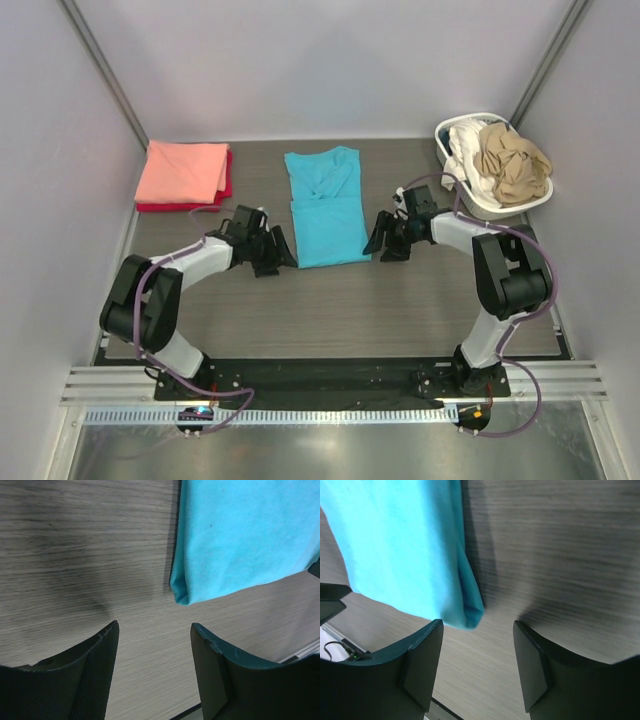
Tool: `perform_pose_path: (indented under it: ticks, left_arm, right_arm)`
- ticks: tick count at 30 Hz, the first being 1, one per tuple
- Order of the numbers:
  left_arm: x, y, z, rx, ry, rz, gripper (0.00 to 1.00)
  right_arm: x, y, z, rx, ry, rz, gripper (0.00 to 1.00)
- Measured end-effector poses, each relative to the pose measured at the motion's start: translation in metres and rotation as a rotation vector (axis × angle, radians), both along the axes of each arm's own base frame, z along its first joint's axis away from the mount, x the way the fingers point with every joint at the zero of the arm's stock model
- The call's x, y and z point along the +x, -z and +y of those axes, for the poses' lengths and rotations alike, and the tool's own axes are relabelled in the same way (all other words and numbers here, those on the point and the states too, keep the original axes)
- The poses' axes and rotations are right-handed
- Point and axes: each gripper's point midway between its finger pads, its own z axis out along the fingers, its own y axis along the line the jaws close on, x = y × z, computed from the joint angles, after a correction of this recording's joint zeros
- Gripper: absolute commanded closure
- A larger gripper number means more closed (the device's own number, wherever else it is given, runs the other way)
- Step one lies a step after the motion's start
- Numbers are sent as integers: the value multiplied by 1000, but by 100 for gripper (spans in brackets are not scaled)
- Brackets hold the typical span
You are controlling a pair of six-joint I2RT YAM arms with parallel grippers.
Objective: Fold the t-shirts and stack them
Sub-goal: Fold the tshirt
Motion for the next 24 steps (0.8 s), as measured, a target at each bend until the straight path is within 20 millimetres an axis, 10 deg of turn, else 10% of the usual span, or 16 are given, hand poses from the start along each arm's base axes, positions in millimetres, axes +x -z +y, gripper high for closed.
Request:
perform_pose_path:
  ticks: [15, 24]
  left_arm:
    - [0, 10, -22, -97, -27, -68, 44]
    - [13, 16, -35, -141, -45, -94, 65]
  right_arm:
    - [15, 6, 16, 85, -11, -32, 63]
    - [11, 12, 15, 88, -14, -24, 84]
